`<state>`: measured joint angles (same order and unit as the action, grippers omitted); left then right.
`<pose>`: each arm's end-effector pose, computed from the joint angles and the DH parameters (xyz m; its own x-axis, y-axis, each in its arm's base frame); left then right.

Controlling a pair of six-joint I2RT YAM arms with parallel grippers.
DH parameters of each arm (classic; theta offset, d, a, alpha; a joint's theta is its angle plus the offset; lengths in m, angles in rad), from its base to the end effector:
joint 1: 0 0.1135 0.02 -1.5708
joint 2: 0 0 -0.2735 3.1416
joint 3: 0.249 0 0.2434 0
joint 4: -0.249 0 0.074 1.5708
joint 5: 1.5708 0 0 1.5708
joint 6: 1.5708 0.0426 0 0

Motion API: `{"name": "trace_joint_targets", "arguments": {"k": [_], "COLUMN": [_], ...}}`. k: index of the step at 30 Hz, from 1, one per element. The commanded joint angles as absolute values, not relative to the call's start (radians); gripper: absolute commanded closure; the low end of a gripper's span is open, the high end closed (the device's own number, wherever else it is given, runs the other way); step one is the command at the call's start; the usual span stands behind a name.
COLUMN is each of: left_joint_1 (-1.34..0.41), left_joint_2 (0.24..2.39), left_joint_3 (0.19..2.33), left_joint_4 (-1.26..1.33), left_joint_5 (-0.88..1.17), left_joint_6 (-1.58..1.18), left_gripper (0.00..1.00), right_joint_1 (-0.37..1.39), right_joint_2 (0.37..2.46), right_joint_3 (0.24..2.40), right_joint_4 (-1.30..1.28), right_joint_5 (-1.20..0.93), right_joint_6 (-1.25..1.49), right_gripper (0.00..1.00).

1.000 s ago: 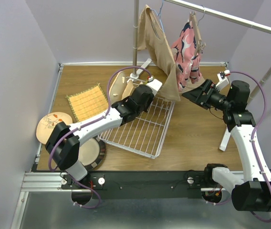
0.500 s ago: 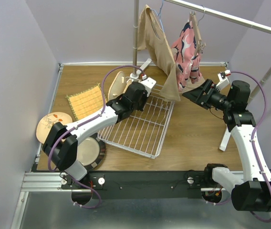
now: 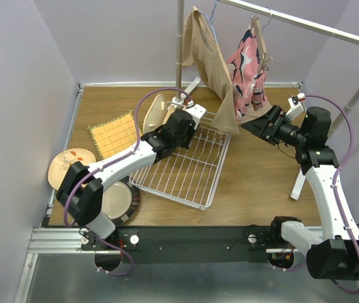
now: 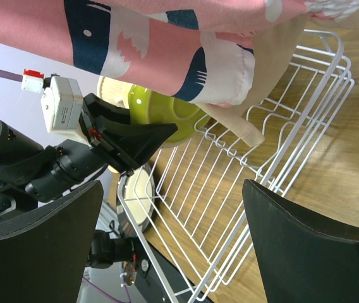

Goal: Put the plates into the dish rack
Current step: Insert the plate into the dish rack

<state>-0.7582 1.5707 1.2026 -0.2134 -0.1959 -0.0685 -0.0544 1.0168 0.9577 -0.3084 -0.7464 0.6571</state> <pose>0.2659 -0.2404 0.2945 -0.4360 0.3204 -0.8410 0.5278 0.8479 0.0495 0.2146 0.0173 0.3542 -0.6461 0.4843 -0.5899 -0.2502 0.5958 0.7632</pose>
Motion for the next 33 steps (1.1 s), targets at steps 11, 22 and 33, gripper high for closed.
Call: {"name": "trace_joint_targets", "arguments": {"k": [11,22,33], "left_joint_1": [-0.730,-0.730,-0.732], "left_joint_2": [1.566,1.566,1.546], "left_joint_3": [1.221,1.233,1.261], "left_joint_4": [-0.285,-0.296,-0.305], "left_joint_5": [-0.276,-0.270,-0.245], "left_joint_6": [-0.026,-0.032,-0.038], "left_gripper": [0.71,0.60,0.53], "right_joint_1": [-0.063,-0.063,-0.063], "right_joint_2": [0.997,0.997,0.994], "right_joint_3": [0.940,0.937,0.930], "right_joint_4": [-0.308,-0.308,-0.308], "right_joint_5": [-0.756,-0.755,-0.755], "right_joint_6": [0.657,0.653,0.650], "right_gripper": [0.00,0.00,0.00]}}
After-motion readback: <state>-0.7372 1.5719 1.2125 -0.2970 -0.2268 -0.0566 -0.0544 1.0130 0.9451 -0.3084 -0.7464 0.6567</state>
